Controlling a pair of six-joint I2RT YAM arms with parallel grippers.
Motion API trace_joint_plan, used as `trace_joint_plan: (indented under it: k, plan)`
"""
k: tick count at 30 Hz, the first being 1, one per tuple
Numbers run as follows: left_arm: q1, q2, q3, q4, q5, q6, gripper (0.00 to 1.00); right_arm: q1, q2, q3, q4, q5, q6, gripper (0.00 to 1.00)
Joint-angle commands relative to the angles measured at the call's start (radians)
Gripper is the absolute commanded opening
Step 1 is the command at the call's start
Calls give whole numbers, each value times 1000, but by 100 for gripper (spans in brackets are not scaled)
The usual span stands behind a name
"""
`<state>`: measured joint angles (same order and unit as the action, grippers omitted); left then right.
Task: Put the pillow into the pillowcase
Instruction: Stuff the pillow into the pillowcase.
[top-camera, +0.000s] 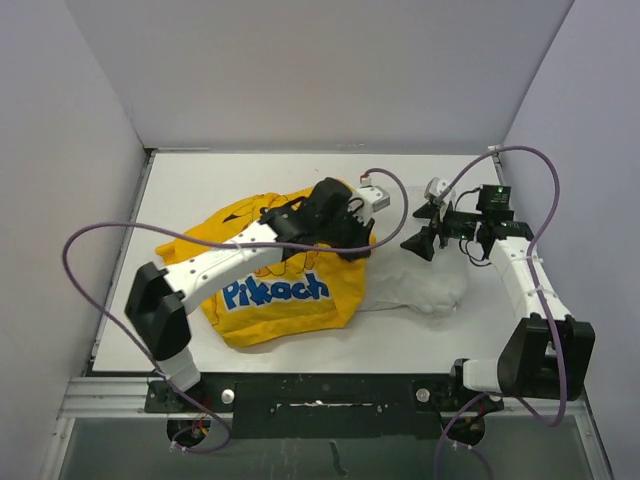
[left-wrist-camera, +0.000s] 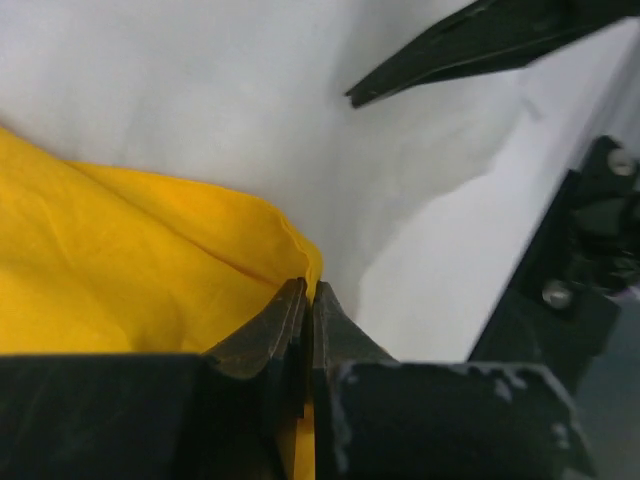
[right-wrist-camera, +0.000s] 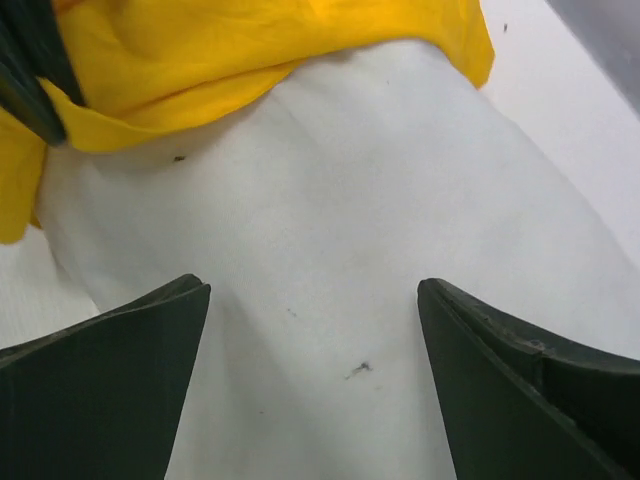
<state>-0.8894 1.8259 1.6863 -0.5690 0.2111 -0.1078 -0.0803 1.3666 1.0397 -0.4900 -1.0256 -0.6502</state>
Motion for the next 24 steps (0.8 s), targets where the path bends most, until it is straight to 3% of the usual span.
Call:
trace_joint_plan:
  k: [1, 2, 6, 11, 14, 16, 18, 21, 24]
  plan:
    - [-9, -291, -307, 428, 290, -137, 0, 22, -107, -56, -63, -90, -328, 95]
    - [-10, -320, -377, 493, 308, -151, 0, 31, -116, -70, -95, -92, -413, 100]
    - [-10, -406, -592, 661, 327, -216, 0, 86, -131, -145, -166, -65, -726, 98]
    - [-10, -476, -713, 743, 328, -260, 0, 171, -81, -195, -114, 71, -767, 100]
    - [-10, -507, -761, 783, 348, -297, 0, 204, -43, -182, -124, 124, -757, 75]
    - [-9, -517, -782, 790, 358, -327, 4, 215, -33, -173, -138, 120, -745, 37]
    - [-11, -526, -788, 769, 374, -332, 19, 221, -38, -170, -168, 96, -756, 16]
    - [-10, -574, -763, 644, 343, -295, 42, 223, -52, -174, -222, 49, -809, 3]
    - [-5, -664, -710, 477, 213, -233, 64, 226, -58, -177, -263, 13, -852, 0]
